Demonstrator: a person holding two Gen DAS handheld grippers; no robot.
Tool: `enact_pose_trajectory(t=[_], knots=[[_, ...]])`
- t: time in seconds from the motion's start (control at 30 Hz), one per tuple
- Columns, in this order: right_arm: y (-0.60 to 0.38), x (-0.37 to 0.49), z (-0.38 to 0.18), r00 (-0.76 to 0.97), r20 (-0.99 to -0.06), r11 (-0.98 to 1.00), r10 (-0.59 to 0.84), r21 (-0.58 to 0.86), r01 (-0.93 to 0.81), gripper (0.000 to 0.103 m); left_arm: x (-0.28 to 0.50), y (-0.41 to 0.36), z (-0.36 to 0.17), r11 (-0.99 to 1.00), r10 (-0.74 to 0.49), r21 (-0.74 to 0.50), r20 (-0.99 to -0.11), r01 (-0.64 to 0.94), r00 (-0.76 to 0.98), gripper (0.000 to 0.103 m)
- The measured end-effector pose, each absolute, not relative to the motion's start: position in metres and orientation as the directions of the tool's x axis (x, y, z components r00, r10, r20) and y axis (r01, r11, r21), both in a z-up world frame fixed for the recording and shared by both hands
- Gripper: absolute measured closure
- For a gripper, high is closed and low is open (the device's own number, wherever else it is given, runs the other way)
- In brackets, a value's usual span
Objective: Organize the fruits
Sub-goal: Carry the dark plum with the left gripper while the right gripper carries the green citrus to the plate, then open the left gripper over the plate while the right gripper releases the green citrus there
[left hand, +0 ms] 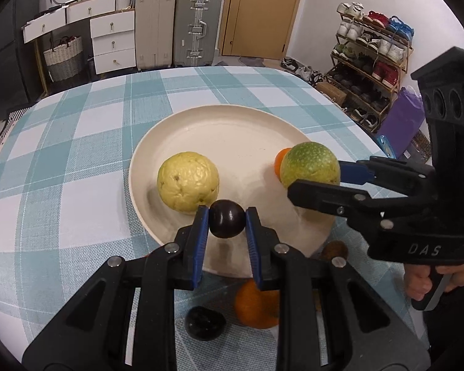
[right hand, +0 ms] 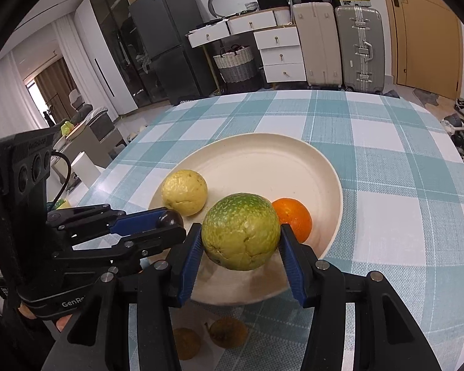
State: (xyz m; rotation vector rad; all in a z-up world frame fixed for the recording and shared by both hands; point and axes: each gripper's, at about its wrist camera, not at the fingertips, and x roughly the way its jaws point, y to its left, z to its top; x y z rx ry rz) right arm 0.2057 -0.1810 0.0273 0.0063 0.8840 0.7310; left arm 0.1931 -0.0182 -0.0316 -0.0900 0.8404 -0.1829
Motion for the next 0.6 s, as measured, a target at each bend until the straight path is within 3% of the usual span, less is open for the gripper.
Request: enact_pose_trajectory(t=[0.6], knots=[[-0.172,0.214,0.032,0.458,-0.703,0.772,0.544,0.206,-0.601,0.053,0.202,0.005,-0.037,0.989,-0.13,-0.142,-0.731,0.037,0.669,0.082]])
